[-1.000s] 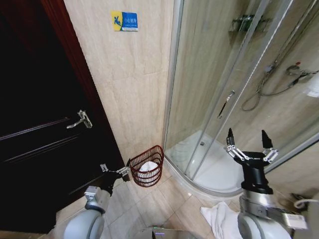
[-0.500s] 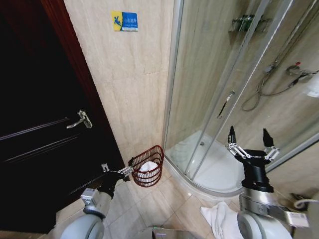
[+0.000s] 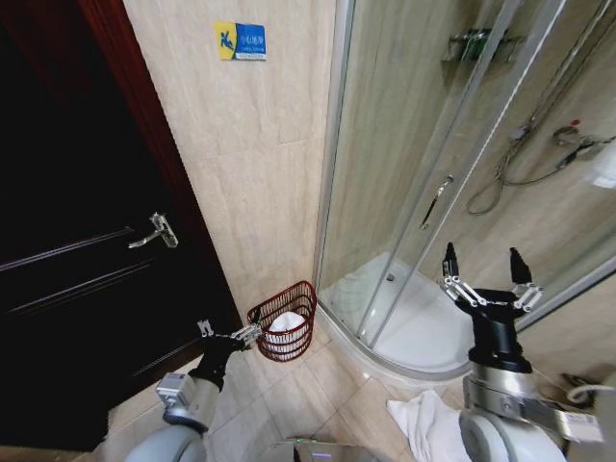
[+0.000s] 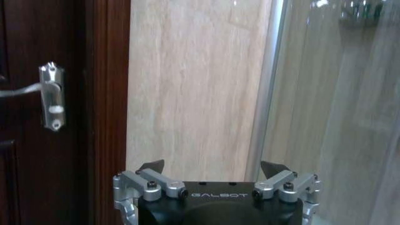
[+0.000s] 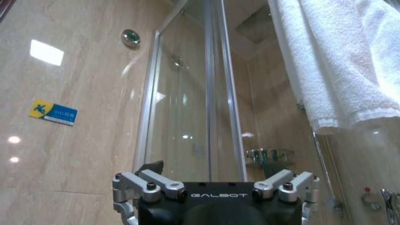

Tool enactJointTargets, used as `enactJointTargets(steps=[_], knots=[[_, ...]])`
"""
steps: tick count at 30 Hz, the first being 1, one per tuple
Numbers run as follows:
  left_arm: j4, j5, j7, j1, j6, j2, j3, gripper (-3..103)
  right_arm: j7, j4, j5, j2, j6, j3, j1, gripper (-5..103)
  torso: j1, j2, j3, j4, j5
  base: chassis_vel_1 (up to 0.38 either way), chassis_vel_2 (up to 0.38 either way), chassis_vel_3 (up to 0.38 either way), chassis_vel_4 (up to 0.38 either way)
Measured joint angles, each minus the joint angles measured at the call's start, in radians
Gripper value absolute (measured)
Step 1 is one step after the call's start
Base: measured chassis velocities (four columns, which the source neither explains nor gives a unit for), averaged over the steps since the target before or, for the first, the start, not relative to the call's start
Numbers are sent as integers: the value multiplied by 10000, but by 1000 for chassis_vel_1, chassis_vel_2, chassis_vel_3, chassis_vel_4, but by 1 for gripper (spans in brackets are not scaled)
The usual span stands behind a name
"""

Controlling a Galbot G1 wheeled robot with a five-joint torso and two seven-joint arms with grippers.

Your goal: Discard the used towel into the hamper.

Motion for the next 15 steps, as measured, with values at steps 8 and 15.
enactJointTargets(steps=[8,15], knots=[[232,171,-116,-30,-374,-145,469,100,0,0,0,14,8,28,-12,100,0,0,0,0,-1,0,0,0,0],[688,303,-258,-233,-1384,-410,794,100,-1,0,-35,37,9,24,-36,100,0,0,0,0,-1,0,0,0,0]])
